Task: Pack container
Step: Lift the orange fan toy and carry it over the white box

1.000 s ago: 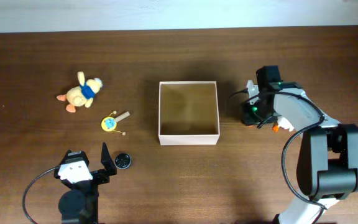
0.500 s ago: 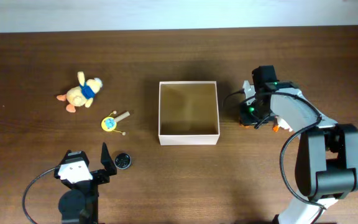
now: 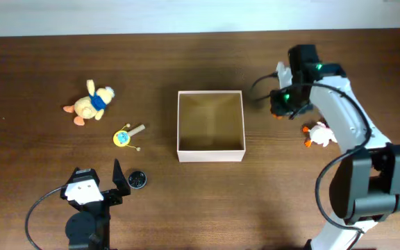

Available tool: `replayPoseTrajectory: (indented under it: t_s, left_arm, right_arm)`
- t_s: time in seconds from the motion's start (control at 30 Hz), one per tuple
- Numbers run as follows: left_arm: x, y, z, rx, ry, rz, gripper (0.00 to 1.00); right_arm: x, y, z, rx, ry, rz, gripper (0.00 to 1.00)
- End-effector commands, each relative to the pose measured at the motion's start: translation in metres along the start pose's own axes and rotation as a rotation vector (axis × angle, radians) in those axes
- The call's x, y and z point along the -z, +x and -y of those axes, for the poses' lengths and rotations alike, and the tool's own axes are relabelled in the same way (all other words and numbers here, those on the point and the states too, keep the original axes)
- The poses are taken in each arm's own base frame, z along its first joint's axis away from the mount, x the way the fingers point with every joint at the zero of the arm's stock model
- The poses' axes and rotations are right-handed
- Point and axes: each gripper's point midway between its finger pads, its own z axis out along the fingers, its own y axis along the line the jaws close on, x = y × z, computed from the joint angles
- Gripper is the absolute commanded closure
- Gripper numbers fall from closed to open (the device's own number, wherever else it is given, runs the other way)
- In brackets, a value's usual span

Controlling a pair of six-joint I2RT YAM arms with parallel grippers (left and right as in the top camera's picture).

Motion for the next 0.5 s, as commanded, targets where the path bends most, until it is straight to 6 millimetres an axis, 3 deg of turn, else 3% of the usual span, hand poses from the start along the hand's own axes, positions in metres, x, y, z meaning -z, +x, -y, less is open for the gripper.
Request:
replayPoseTrajectory:
  t_s: [0.0, 0.2, 0.47]
  left_arm:
    - [0.000, 0.001, 0.001, -0.015, 0.010, 0.003, 0.01]
    - [0.000, 0.001, 0.001, -0.015, 0.010, 0.003, 0.01]
    - [0.000, 0.001, 0.001, -0.015, 0.010, 0.003, 0.01]
  right_arm:
    - [0.026, -0.023, -0.011, 0.049, 0.009, 0.063, 0.75]
    - [0.055, -0.038, -0.041, 0.142, 0.076, 0.106, 0.75]
    - [0.056, -0.038, -0.107, 0.288, 0.045, 0.138, 0.75]
